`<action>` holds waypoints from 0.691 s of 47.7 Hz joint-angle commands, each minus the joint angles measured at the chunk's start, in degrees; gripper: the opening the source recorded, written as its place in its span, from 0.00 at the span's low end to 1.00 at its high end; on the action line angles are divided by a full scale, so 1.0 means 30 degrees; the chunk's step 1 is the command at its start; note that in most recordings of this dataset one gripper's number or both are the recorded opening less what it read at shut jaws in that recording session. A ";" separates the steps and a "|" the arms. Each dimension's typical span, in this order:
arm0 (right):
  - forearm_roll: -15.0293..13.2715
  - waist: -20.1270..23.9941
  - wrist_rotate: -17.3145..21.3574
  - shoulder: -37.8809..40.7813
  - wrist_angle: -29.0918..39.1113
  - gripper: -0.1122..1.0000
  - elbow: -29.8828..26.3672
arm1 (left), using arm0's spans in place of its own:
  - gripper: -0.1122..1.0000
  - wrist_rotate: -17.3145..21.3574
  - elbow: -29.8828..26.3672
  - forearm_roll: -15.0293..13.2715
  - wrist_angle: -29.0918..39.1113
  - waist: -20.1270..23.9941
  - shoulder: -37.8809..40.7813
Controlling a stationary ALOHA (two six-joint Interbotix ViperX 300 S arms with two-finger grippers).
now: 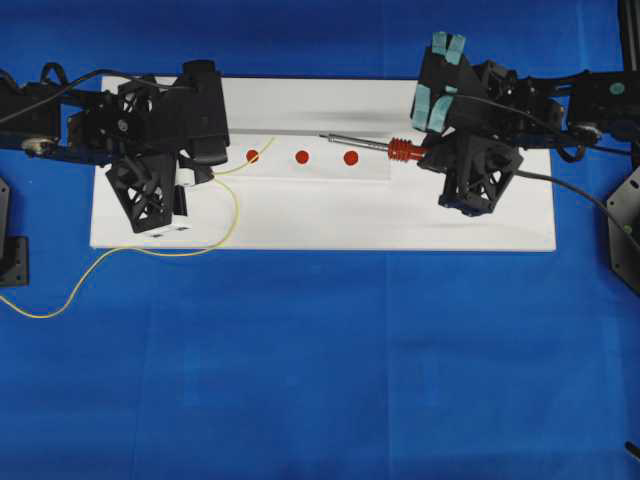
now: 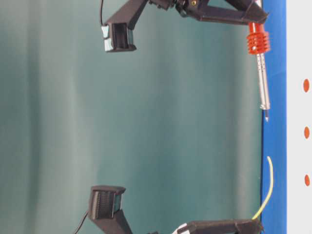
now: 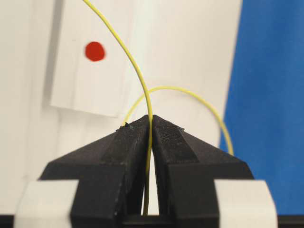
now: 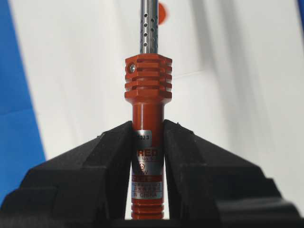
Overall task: Touch the tip of the soldering iron to the tip of the solder at the mark.
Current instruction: 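Lift both held tools up over the red-dot strip, then move the iron tip leftward toward the wire tip at the left red dot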
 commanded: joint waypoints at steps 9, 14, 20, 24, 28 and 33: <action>-0.0322 0.0000 -0.0029 0.0000 0.0381 0.16 -0.0791 | 0.11 0.0088 -0.1172 0.0029 0.1377 0.0146 0.0322; -0.0322 0.0000 -0.0029 -0.0029 0.0381 0.16 -0.0820 | 0.11 0.0029 -0.1260 0.0029 0.1729 0.0176 0.0410; -0.0322 0.0000 0.0000 0.0000 0.0381 0.16 -0.0820 | 0.11 -0.0264 -0.0996 0.0029 0.1963 0.0117 0.0234; -0.0322 0.0000 0.0000 0.0000 0.0381 0.16 -0.0820 | 0.11 -0.0352 -0.0732 0.0000 0.1934 -0.0029 0.0029; -0.0322 0.0000 0.0000 0.0029 0.0381 0.16 -0.0850 | 0.11 -0.0498 -0.0557 -0.0029 0.1934 -0.0322 -0.0088; -0.0322 0.0000 0.0029 0.0059 0.0352 0.16 -0.0850 | 0.11 -0.0996 -0.0469 -0.0029 0.1963 -0.0586 -0.0059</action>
